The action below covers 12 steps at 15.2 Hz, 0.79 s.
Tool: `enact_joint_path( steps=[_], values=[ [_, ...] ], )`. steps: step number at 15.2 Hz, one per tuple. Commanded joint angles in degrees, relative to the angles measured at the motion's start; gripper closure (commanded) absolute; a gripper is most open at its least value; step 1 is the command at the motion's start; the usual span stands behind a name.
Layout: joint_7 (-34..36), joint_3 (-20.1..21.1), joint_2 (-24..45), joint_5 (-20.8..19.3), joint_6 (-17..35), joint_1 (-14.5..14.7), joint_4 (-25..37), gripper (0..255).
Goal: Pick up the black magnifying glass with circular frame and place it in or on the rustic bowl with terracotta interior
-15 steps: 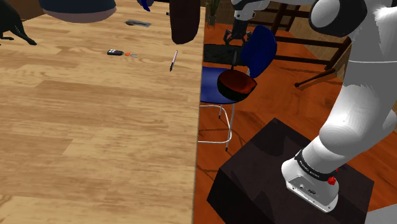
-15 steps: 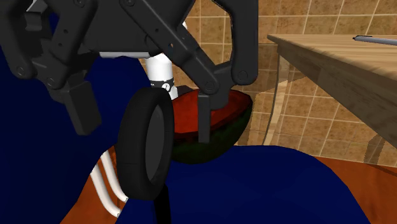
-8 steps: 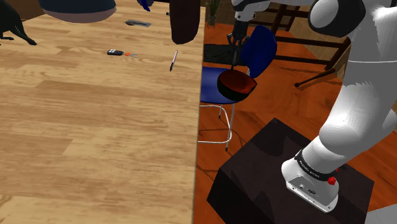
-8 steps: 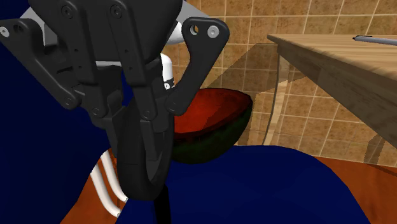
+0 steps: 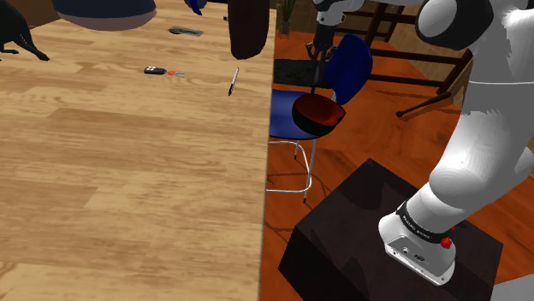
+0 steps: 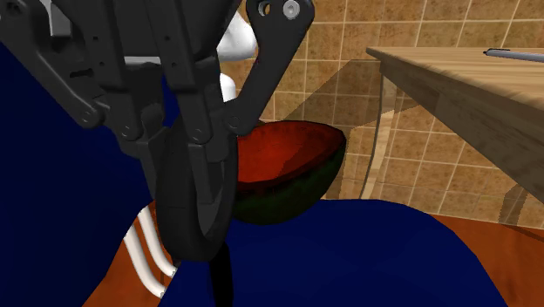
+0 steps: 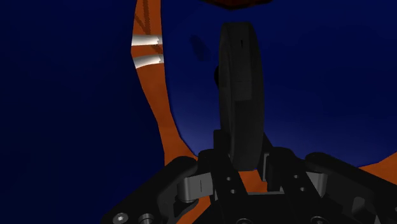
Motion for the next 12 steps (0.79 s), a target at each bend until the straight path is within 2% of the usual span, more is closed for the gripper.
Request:
enact_joint_path(
  steps=[1, 12],
  values=[
    [0.0, 0.0, -0.1, 0.0, -1.4, 0.0, 1.3, 255],
    [0.3, -0.1, 0.0, -0.1, -9.9, -0.3, 10.0, 255]
  ],
)
